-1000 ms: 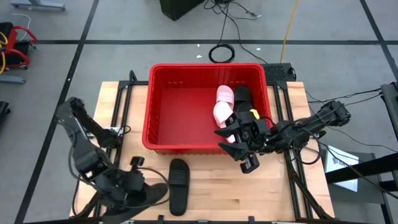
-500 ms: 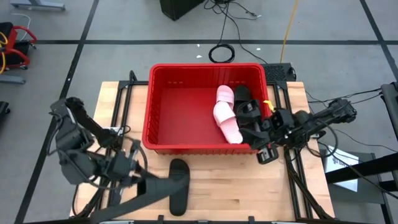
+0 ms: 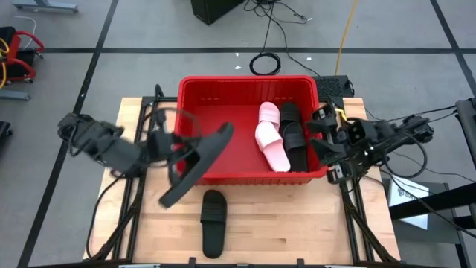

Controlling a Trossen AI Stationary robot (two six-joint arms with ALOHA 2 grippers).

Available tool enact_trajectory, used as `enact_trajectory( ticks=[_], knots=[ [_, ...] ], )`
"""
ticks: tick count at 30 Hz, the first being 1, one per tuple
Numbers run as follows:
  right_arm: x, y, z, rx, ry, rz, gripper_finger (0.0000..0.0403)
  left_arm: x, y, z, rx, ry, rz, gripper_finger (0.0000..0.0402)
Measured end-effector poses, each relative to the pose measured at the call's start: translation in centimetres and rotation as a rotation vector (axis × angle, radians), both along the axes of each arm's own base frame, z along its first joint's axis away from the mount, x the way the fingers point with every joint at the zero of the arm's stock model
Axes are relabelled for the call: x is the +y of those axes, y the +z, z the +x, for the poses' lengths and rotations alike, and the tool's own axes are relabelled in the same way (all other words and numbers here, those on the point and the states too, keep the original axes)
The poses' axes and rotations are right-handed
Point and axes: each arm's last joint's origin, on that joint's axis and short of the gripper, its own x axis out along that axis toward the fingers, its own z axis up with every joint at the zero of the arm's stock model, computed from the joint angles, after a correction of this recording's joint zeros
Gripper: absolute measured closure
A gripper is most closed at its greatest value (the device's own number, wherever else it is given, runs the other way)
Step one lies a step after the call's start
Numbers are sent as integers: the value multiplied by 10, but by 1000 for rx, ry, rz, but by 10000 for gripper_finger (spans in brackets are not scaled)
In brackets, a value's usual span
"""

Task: Pick and place slides into bin
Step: Put the left black slide into the red bin

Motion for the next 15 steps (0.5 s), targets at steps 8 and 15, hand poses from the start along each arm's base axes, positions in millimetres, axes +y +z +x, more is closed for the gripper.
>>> enact_trajectory(
  ticks=[8, 15],
  knots=[
    [-7, 0, -1, 56, -203, 26, 233, 65, -22, 21, 245, 74, 71, 401],
    [-11, -3, 0, 142, -375, 45, 234, 114, -47, 42, 352, 85, 120, 401]
  ],
)
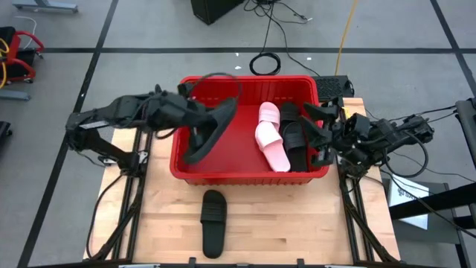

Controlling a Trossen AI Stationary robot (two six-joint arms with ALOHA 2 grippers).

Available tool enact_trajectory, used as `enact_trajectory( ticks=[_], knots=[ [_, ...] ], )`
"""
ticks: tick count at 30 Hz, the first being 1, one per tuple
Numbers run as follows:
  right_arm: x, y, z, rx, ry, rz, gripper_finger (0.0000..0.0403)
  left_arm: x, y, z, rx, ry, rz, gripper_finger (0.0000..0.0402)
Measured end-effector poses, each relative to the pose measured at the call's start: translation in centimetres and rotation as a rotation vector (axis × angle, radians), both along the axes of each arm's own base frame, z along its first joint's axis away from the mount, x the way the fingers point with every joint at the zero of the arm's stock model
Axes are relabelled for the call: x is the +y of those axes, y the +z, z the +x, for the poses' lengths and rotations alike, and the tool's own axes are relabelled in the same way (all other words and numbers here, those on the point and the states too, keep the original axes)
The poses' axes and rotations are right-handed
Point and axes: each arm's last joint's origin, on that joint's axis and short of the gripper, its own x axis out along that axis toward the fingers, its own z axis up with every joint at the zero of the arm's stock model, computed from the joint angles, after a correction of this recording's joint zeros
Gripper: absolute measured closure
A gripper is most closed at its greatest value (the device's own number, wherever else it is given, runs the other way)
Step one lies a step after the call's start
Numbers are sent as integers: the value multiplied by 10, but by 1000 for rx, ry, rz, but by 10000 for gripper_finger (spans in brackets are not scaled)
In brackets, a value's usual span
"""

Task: Pick and place slides into bin
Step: Put the left black slide into the red bin

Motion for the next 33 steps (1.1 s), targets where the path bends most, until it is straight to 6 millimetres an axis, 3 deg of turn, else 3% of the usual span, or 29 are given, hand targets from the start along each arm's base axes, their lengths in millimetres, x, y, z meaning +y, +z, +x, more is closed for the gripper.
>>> enact_trajectory(
  ticks=[7, 14, 27, 33],
  knots=[
    [-4, -2, 0, 78, -150, 35, 234, 38, -38, 24, 14, -11, 43, 401],
    [-7, 0, -6, 87, -190, 37, 234, 71, -99, 40, 130, 100, 2, 401],
    [-11, 3, -13, 109, -248, 42, 234, 95, -180, 95, 315, 171, 24, 401],
    [-11, 3, -13, 100, -238, 56, 234, 107, -202, 107, 338, 206, 48, 401]
  ],
)
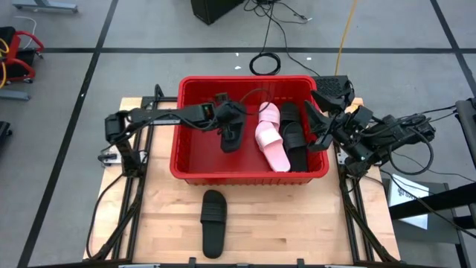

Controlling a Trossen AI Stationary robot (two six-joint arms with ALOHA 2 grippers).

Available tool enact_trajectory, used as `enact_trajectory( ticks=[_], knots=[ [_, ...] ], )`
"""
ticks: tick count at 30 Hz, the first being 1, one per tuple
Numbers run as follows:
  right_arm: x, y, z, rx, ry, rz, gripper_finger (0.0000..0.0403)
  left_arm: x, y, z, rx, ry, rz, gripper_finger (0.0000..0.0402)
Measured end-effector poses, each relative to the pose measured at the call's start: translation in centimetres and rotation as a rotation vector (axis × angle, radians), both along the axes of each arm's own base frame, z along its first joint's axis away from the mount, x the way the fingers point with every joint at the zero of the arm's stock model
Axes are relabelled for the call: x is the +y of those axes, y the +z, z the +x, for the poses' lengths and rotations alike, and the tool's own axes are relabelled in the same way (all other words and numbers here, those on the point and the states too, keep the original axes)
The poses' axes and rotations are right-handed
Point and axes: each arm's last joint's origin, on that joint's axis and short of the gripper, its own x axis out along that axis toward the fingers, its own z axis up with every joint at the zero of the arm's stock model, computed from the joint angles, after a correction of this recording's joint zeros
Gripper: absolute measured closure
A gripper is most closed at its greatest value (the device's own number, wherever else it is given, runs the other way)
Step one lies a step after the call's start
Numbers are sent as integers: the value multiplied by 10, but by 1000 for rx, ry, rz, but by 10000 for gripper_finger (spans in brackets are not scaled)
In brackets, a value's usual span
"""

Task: Pick and place slides into bin
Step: Put the left black slide into the red bin

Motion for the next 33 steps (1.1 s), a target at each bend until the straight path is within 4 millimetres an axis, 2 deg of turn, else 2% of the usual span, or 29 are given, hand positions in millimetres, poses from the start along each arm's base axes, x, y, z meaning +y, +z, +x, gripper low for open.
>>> enact_trajectory(
  ticks=[10, 15, 26, 33],
  knots=[
    [0, 0, 0, -19, 19, 22, 234, 21, -38, 22, 42, -42, 52, 401],
    [1, 0, 0, -25, 32, 35, 234, 25, -50, 29, 58, -82, 86, 400],
    [1, -1, 1, -38, 51, 59, 234, 28, -50, 42, -53, -118, 121, 400],
    [1, -1, 1, -43, 57, 67, 234, 29, -51, 42, -38, -120, 144, 399]
  ],
)
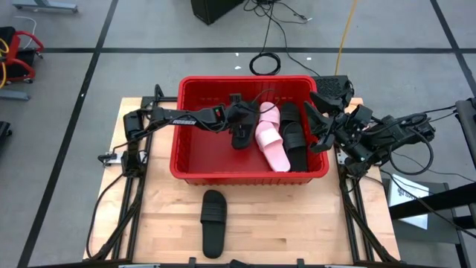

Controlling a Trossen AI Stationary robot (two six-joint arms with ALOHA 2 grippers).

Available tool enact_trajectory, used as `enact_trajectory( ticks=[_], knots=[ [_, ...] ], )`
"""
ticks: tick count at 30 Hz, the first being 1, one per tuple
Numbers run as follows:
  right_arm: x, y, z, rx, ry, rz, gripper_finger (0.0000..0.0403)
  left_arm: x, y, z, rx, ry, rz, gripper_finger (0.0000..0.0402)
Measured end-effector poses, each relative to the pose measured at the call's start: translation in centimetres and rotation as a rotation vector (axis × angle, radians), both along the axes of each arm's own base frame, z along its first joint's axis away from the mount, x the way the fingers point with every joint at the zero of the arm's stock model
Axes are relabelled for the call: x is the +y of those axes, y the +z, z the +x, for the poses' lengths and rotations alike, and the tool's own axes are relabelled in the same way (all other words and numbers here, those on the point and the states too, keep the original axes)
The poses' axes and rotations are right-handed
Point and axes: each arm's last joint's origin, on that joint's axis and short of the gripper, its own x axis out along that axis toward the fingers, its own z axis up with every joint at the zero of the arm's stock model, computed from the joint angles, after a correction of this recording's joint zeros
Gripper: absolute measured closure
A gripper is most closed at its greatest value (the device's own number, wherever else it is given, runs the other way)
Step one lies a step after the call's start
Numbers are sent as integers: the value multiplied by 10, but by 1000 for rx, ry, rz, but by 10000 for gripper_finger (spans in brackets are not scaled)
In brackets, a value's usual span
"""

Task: Pick and place slides into bin
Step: Put the left black slide into the red bin

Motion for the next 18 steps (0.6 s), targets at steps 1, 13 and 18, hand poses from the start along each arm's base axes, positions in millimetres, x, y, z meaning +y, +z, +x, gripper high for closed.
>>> enact_trajectory(
  ticks=[1, 13, 18],
  knots=[
    [0, 0, 0, 0, 0, 0, 234, 0, 0, 0, 1, 9, 8, 396],
    [0, 0, 0, -6, 6, 7, 234, 2, 1, 0, 43, -35, 48, 357],
    [0, 0, 0, -6, 10, 6, 234, 2, 0, 0, 36, -41, 32, 317]
  ],
)
